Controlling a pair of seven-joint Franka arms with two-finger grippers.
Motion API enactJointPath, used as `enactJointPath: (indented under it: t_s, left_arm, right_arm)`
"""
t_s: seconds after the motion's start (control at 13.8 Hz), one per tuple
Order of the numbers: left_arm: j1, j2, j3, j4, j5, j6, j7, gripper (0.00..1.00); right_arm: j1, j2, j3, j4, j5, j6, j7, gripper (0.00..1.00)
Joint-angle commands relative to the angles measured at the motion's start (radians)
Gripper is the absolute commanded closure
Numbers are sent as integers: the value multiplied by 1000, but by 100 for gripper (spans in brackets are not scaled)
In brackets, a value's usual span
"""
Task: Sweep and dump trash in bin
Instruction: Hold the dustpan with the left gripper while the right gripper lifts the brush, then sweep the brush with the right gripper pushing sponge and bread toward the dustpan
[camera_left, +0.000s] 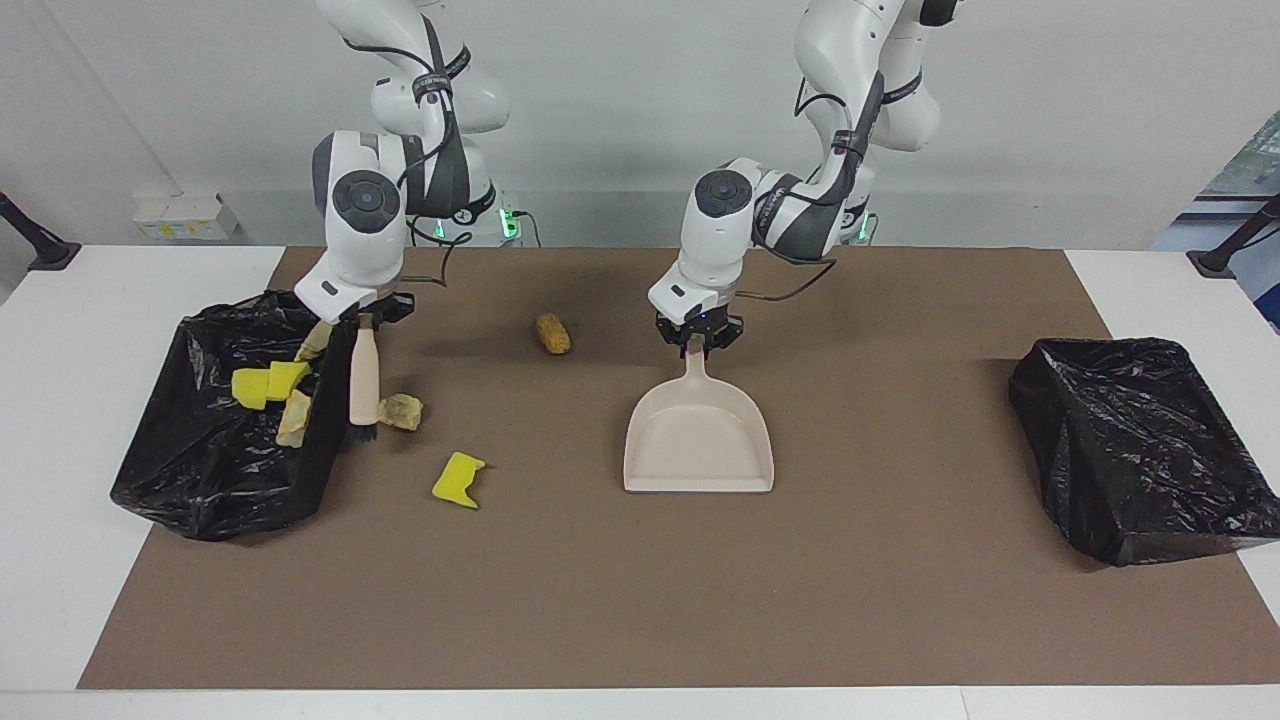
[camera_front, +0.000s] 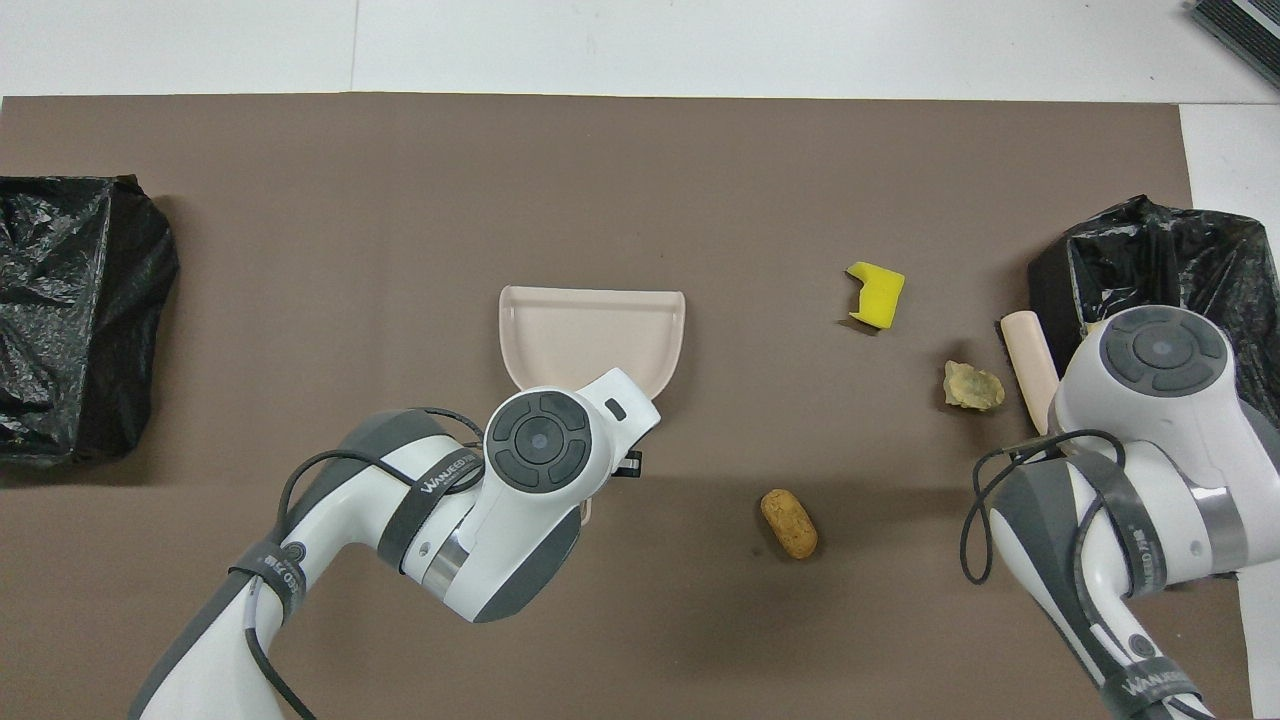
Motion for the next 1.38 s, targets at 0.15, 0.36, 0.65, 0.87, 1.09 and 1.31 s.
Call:
enactJointPath:
  t_s: [0.15, 0.36, 0.65, 0.87, 1.09, 1.31]
  left_arm:
    - [34, -104, 19, -3, 14, -179, 350, 95]
    - [35, -168, 16, -8, 72, -306, 573, 100]
    - [26, -218, 10, -71, 83, -348, 782, 100]
    - [40, -224, 11, -103, 84, -321, 1017, 100]
    - [92, -184, 16, -96, 132, -250, 1167, 100]
    - [151, -123, 16, -77, 169, -193, 1186, 100]
  right_arm:
    - [-2, 51, 4, -28, -42, 66, 88, 100]
    - [3, 106, 12, -19, -23, 116, 127, 100]
    - [12, 157, 87, 30, 129, 104, 159, 100]
    - [12, 163, 139, 38, 235, 81, 161, 100]
    - [16, 157, 196, 31, 345, 59, 142, 100]
    - [17, 159, 265, 34, 411, 64, 130, 100]
